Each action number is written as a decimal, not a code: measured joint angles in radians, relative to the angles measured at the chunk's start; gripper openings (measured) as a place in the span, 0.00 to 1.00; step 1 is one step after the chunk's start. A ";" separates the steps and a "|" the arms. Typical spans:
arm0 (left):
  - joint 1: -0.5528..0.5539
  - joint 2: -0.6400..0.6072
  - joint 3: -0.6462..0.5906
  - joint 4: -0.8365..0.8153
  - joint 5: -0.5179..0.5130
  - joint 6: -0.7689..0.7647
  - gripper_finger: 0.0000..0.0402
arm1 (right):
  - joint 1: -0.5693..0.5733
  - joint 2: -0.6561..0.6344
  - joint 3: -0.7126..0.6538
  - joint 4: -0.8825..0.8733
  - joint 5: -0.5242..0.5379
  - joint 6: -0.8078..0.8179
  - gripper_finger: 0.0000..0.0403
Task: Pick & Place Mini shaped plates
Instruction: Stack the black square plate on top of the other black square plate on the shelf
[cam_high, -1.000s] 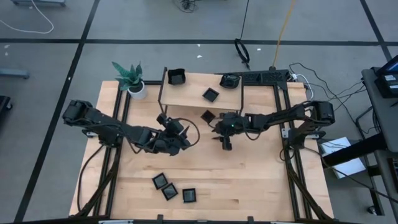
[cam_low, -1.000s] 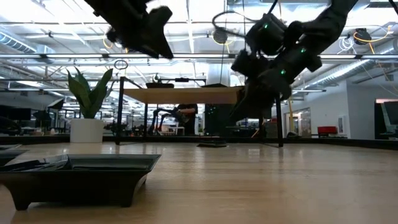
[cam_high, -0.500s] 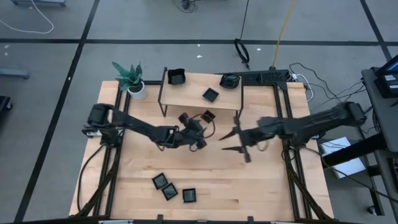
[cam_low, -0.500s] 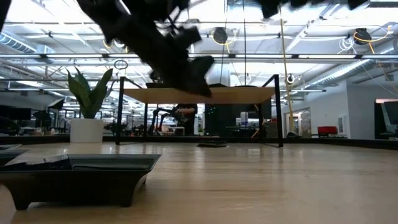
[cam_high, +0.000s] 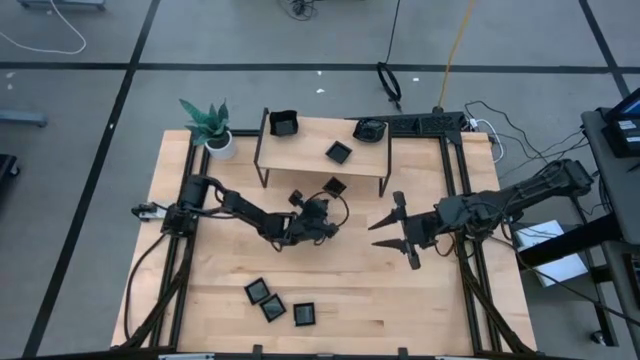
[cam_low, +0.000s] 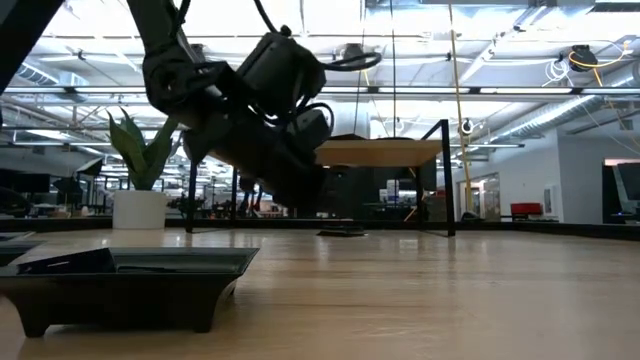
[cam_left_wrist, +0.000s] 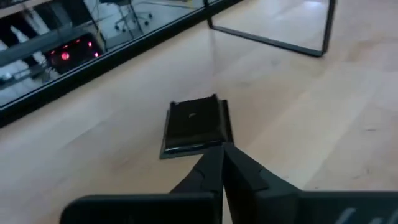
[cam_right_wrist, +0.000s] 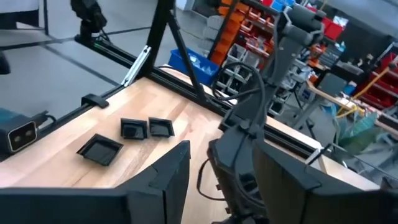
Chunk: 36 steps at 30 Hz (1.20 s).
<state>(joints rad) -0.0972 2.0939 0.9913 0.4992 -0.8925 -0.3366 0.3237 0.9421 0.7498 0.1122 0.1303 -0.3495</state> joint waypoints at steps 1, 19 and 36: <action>0.005 -0.001 0.000 -0.015 -0.001 -0.022 0.01 | 0.004 0.000 -0.008 0.011 0.000 -0.009 0.40; 0.178 -0.001 0.000 -0.099 0.216 -0.151 0.02 | 0.011 0.000 -0.066 0.117 0.000 -0.037 0.40; 0.146 -0.003 0.002 -0.012 0.741 0.229 0.01 | 0.011 0.000 -0.066 0.137 0.000 -0.038 0.40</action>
<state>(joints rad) 0.0484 2.0907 0.9928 0.4868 -0.1517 -0.1078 0.3346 0.9424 0.6834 0.2497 0.1303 -0.3870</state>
